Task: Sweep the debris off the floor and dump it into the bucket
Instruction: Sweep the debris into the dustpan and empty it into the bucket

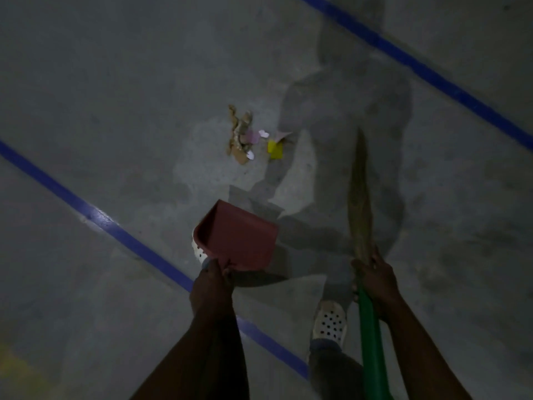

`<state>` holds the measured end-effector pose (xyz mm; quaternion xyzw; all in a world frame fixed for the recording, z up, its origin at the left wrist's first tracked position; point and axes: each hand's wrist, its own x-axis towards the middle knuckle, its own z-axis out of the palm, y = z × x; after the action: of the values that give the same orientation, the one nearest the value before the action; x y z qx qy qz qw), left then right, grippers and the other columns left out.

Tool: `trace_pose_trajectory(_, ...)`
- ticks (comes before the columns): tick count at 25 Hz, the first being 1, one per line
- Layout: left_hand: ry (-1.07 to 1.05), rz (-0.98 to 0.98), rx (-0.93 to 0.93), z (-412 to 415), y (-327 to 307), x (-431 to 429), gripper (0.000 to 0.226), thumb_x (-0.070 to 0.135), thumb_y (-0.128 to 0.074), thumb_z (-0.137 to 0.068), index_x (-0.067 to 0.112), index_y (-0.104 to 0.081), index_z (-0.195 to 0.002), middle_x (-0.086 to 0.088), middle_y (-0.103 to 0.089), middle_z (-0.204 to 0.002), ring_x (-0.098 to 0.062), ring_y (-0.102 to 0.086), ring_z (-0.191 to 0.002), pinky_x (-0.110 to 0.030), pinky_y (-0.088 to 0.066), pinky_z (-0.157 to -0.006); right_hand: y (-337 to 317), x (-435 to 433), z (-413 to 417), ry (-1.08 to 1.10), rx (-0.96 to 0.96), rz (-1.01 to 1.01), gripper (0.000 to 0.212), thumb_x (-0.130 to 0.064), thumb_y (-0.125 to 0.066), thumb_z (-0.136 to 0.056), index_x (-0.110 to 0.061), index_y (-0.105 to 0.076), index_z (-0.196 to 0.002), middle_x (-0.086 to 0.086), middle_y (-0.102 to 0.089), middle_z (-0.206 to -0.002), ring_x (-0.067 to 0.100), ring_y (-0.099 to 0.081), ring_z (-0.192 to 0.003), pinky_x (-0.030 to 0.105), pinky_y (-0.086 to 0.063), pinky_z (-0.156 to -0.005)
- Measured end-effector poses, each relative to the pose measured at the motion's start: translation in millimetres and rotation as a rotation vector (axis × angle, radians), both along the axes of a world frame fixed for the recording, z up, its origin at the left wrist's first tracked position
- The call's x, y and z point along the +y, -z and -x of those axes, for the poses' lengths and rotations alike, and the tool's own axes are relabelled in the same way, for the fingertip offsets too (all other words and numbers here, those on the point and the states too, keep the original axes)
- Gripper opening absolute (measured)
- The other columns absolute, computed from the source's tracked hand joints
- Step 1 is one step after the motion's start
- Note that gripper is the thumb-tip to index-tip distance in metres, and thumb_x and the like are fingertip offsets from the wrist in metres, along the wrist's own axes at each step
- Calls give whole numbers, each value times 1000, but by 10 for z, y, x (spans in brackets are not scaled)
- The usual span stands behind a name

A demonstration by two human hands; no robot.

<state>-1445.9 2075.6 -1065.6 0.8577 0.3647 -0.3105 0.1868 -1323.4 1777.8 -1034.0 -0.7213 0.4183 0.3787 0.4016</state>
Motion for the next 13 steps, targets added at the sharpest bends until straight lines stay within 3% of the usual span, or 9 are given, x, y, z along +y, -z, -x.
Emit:
trace_pose_trajectory(4,107,-29,-60,-395,608,986,38,33,-54,-97,18,-49,-131,-13,-65,-107,-34,-63,-99,-38,-48,-74,759,857,-82,42,49,-18,56,-19,-66,-96,-31,-49,-148,13,-69,-88,25,-61,-58,29,-54,-46)
trace_pose_trajectory(7,235,-104,-182,-902,1046,1870,41,29,-53,-98,16,-49,-137,-18,-64,-102,-38,-63,-92,-41,-46,-69,1285,1672,-105,-14,31,-53,53,-21,-65,-95,-28,-52,-146,18,-69,-95,28,-63,-65,37,-57,-53)
trace_pose_trajectory(10,370,-139,-235,-1412,1394,2604,39,28,-54,-98,15,-51,-135,-21,-62,-96,-40,-61,-85,-41,-43,-62,1582,2376,-175,-140,-17,-72,66,-22,-62,-95,-36,-37,-155,12,-68,-109,29,-68,-84,43,-63,-70)
trace_pose_trajectory(13,517,-160,-212,-1810,1625,3138,38,21,-57,-96,13,-54,-133,-22,-62,-90,-39,-61,-79,-38,-37,-62,1673,2734,-227,-156,3,-78,70,-22,-59,-95,-43,-31,-156,5,-67,-100,21,-67,-69,35,-61,-56)
